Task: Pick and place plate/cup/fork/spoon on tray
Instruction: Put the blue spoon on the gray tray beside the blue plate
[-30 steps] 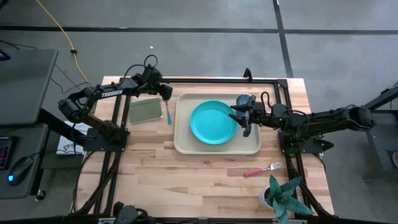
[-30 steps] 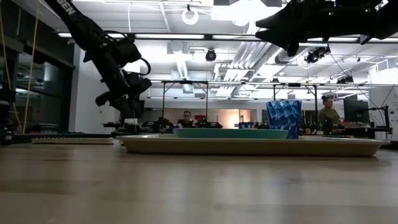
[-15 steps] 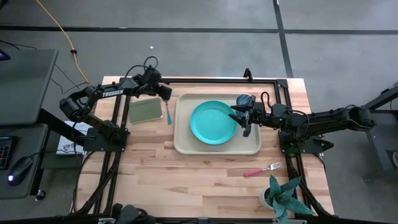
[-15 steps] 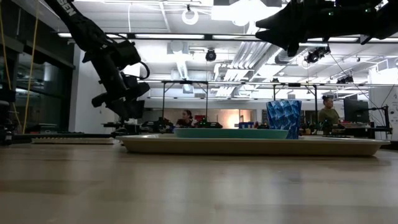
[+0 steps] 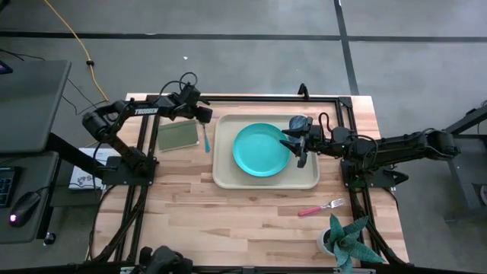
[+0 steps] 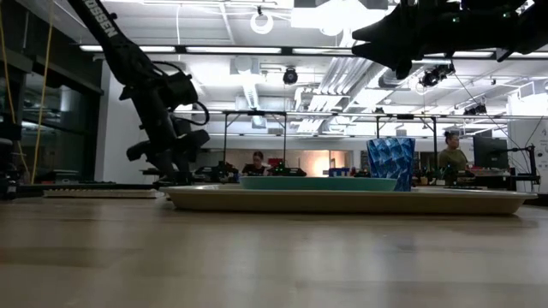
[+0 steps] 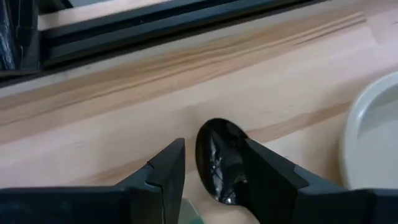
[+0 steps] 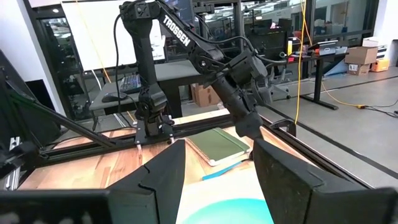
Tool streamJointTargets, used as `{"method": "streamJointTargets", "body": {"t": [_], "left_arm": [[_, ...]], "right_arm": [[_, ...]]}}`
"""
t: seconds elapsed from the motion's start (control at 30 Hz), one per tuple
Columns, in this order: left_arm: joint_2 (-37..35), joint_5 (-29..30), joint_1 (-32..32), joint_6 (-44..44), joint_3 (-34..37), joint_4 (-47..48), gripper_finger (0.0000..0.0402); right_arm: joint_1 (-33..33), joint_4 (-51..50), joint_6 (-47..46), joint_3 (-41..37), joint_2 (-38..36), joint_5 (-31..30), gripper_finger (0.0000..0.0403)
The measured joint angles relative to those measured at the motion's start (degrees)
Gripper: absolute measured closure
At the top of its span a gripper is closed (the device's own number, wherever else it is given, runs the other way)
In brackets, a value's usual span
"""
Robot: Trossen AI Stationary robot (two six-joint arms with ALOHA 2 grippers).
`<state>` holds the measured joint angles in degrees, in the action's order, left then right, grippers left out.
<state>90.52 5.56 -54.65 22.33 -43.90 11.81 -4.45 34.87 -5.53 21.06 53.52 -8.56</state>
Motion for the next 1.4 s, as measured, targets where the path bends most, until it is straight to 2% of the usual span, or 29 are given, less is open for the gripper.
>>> {"method": "streamJointTargets", "body": {"t": [0.23,0.43,0.63,0.77,1.0,1.2,1.4], "left_arm": [[3.1,-0.7,-0.1,0.0,0.0,-1.8,0.0261],[5.4,-4.7,-0.1,0.2,0.0,-5.1,0.0261],[5.8,-4.9,-0.1,-0.4,0.0,-5.2,0.0268],[5.8,-4.9,-0.1,-1.3,0.0,-5.2,0.0294],[5.6,-5.2,-0.1,-1.7,-0.1,-5.9,0.0393],[4.2,-5.0,-0.1,-2.6,-0.1,-5.5,0.0398],[-0.6,-5.7,-0.1,-3.1,-0.1,-5.3,0.0401]], "right_arm": [[0.0,-0.3,-0.6,0.0,0.0,0.0,0.0222],[0.0,-0.4,-0.5,0.0,0.0,0.0,0.0222],[0.0,-1.1,-0.5,0.0,0.0,0.0,0.0222],[0.0,-1.2,-0.6,0.0,0.0,0.0,0.0222],[0.0,-1.2,-0.6,0.0,0.0,0.0,0.0222],[0.0,-1.2,-0.6,0.0,0.0,0.0,0.0222],[0.0,-1.5,-0.6,0.0,0.0,0.0,0.0222]]}}
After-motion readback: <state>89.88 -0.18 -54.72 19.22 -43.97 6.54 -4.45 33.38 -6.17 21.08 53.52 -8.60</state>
